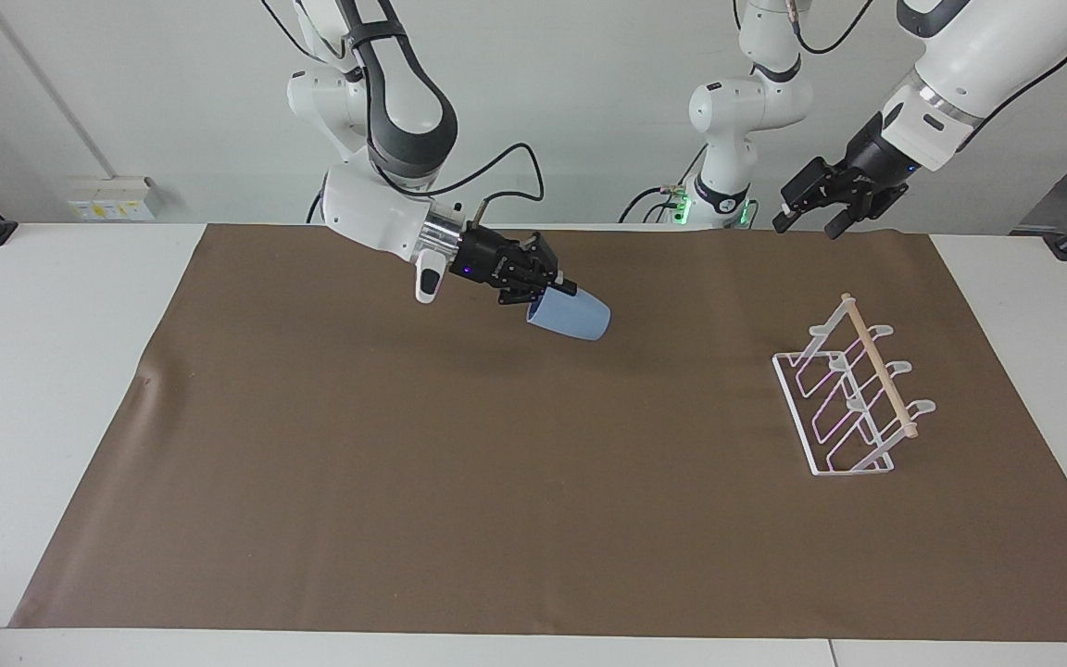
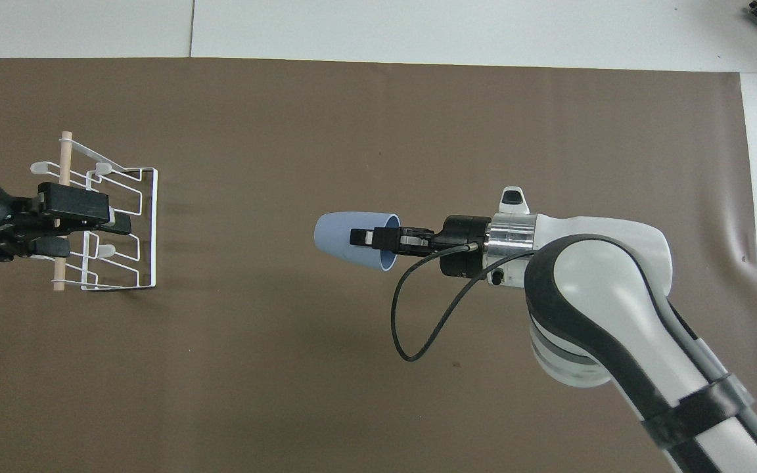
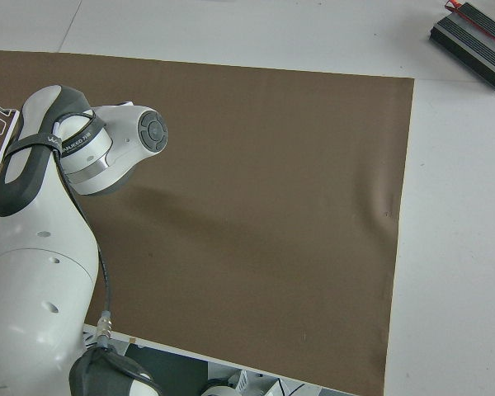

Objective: Hang cup on cup holder
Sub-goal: 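Carry the cup sideways toward the left gripper at the rack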

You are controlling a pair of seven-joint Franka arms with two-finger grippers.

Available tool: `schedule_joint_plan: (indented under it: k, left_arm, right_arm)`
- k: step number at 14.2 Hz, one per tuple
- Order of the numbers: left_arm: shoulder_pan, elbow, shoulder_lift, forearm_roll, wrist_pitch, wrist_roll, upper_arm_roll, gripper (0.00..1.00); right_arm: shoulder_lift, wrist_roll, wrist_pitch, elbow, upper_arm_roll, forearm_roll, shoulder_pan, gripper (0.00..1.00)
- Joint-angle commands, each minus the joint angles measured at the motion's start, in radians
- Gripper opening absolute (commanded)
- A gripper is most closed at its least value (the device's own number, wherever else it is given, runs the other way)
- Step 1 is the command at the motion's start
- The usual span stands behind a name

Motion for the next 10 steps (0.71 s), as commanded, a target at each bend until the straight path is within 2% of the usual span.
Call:
schedule_joint_plan:
  k: [1,3,5,8,10]
  left_arm:
    - [0.059,-0.054,-0.026,-0.133,-0.005,-0.08,-0.003,1.0]
    - [0.059,-0.101,-0.048,-0.18,0.035,-0.265,-0.003,1.0]
    - [0.064,-0.147,-0.069,-0.288,0.079,-0.482,-0.001,1.0]
    - [0.044,-0.209,-0.094,-0.367,0.206,-0.852,-0.006,1.0]
    - [0.022,-0.271,-0.123,-0.402,0.263,-0.96,-0.009,1.0]
  right_arm:
    - [-0.005,-0.019,0.0,0.054,0.049,0.078,-0.017,0.0]
    - [-0.006,-0.021,0.003,0.073,0.066,0.115,-0.017,0.0]
    - [-0.006,-0.021,0.006,0.103,0.083,0.159,-0.017,0.0]
    - [-0.011,-0.021,0.14,0.157,0.176,0.28,-0.017,0.0]
    - [-0.008,-0.016,0.21,0.183,0.219,0.299,-0.017,0.0]
